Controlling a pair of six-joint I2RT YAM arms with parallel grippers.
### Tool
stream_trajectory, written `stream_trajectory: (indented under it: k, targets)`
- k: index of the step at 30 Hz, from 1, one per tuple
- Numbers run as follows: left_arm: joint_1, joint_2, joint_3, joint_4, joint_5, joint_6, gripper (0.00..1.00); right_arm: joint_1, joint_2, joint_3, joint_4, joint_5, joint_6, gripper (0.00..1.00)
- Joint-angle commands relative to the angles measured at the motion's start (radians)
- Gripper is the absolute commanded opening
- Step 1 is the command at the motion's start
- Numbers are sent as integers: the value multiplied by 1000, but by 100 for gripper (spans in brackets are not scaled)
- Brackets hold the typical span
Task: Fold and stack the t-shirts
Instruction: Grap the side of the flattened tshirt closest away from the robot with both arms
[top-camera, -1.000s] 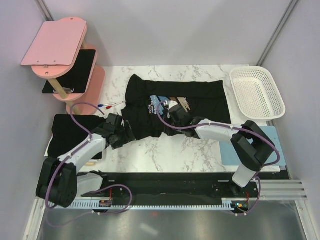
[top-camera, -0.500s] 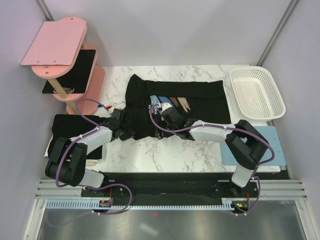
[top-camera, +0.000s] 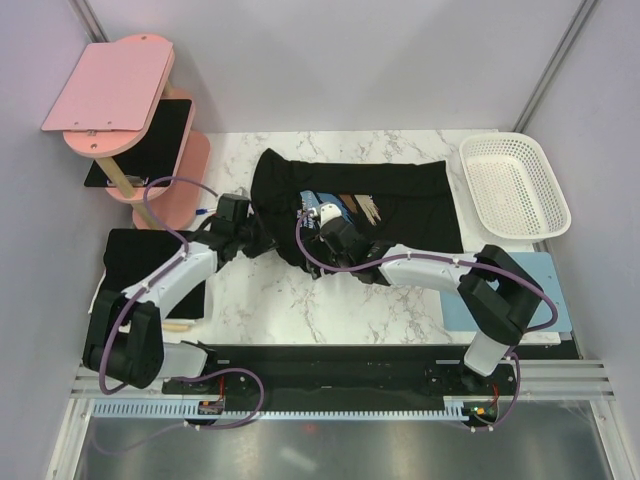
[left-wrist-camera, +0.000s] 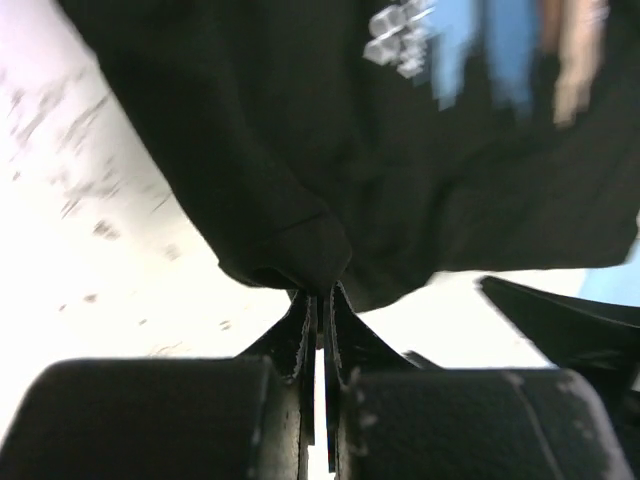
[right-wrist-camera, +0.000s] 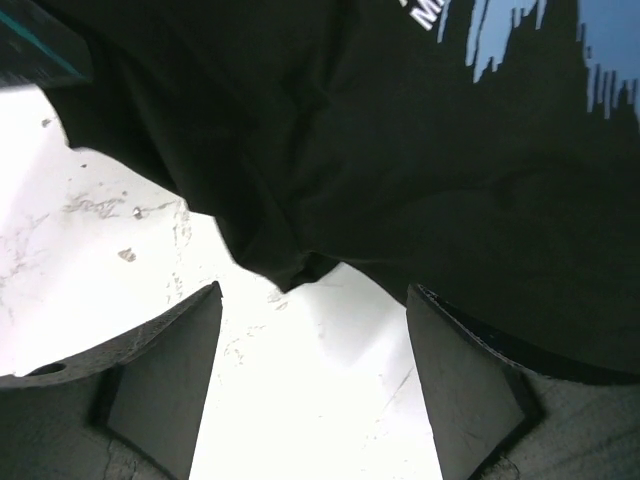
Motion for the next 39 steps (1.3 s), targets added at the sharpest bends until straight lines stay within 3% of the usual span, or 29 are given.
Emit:
stream_trajectory:
  k: [1, 7, 13, 16, 17, 20, 23, 28, 31, 39]
  targets:
    - [11, -26, 113, 20, 71, 16, 2, 0, -21, 13, 30, 94, -27, 82]
    - [46, 138, 295, 44, 146, 13, 2, -2, 12, 62, 0, 249, -14, 82]
    - [74, 460, 549, 25, 227, 13, 6, -17, -2, 61, -3, 295, -1, 82]
    - [80, 604, 662, -4, 273, 39, 23, -23, -4, 56, -7, 296, -3, 82]
    - [83, 627, 676, -6, 292, 48, 40, -26, -5, 54, -9, 298, -4, 82]
    - [83, 585, 651, 25, 281, 69, 77, -33, -15, 38, -7, 301, -4, 82]
    - [83, 496, 552, 50, 237, 97, 88, -40, -25, 25, -6, 305, -3, 82]
    - [85, 318, 377, 51, 131, 135, 85, -45, -28, 18, -1, 304, 8, 82]
    - [83, 281, 288, 62, 56, 135, 73, -45, -22, 16, 0, 293, 14, 82]
    - [88, 414, 243, 136, 48, 109, 65, -49, -41, -2, 0, 295, 22, 82]
